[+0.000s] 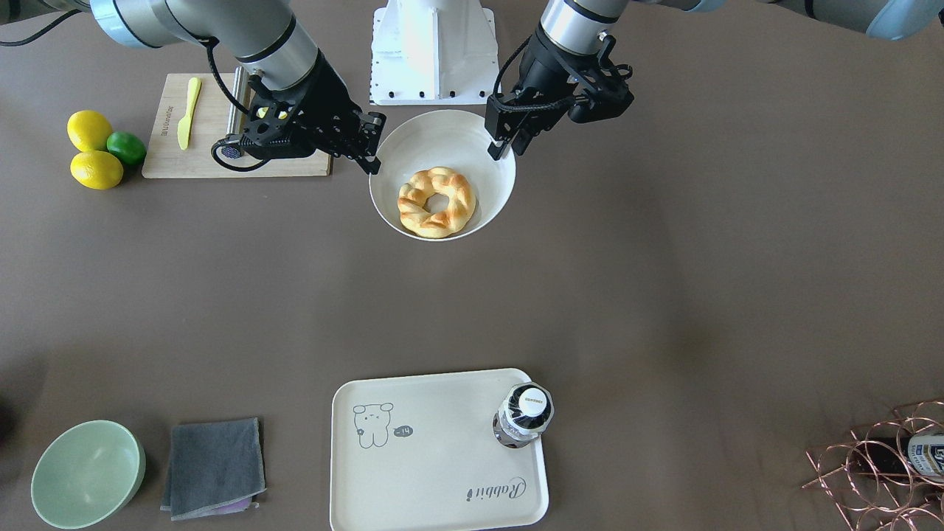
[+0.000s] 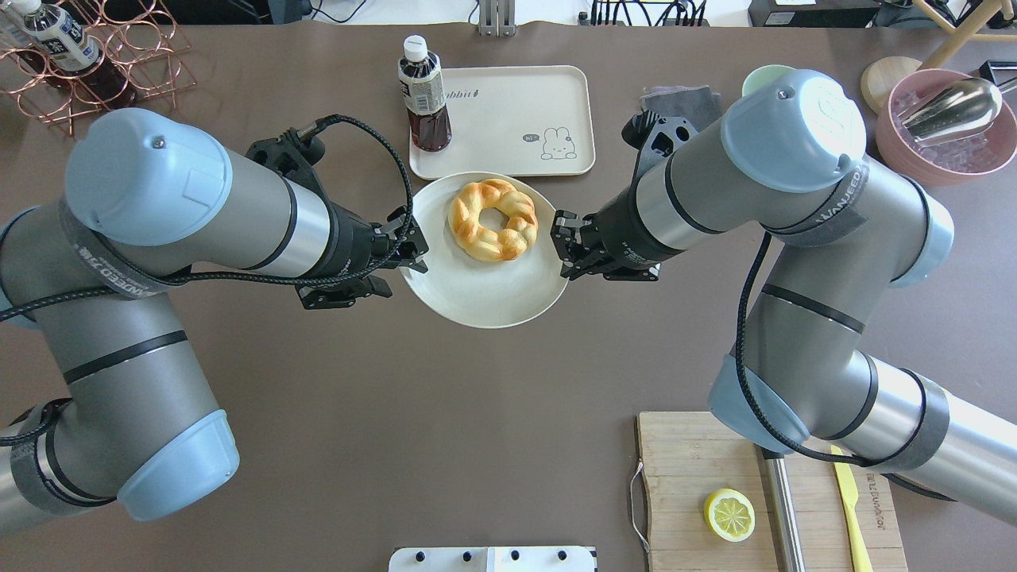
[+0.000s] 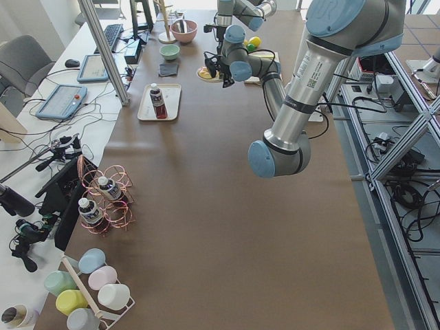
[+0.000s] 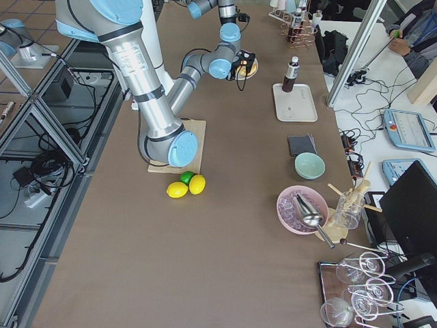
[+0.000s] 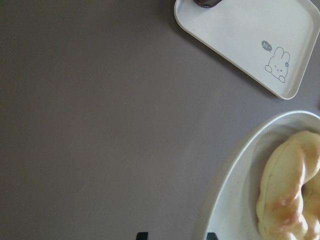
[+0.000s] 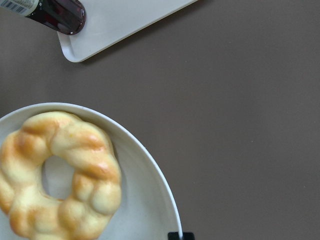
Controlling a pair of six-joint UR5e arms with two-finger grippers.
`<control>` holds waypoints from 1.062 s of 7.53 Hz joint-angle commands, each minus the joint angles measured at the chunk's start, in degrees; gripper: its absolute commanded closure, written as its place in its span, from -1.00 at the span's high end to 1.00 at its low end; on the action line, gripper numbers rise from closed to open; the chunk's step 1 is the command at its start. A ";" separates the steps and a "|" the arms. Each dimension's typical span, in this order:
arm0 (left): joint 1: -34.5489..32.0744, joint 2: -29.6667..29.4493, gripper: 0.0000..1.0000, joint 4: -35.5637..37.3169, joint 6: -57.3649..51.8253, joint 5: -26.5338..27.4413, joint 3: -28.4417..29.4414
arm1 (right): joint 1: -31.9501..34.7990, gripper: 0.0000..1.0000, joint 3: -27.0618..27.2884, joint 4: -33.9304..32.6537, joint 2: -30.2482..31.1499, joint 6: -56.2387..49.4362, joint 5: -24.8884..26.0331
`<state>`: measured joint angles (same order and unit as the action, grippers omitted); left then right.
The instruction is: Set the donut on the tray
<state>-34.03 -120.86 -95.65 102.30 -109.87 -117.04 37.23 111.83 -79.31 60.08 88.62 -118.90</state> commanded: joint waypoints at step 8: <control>-6.04 9.94 0.94 0.65 -1.92 -6.93 -7.06 | 5.49 -1.00 -27.53 -0.14 -13.86 17.40 8.12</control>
<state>-39.89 -113.23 -95.02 101.10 -116.73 -122.60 41.85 97.62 -79.46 56.36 96.35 -115.47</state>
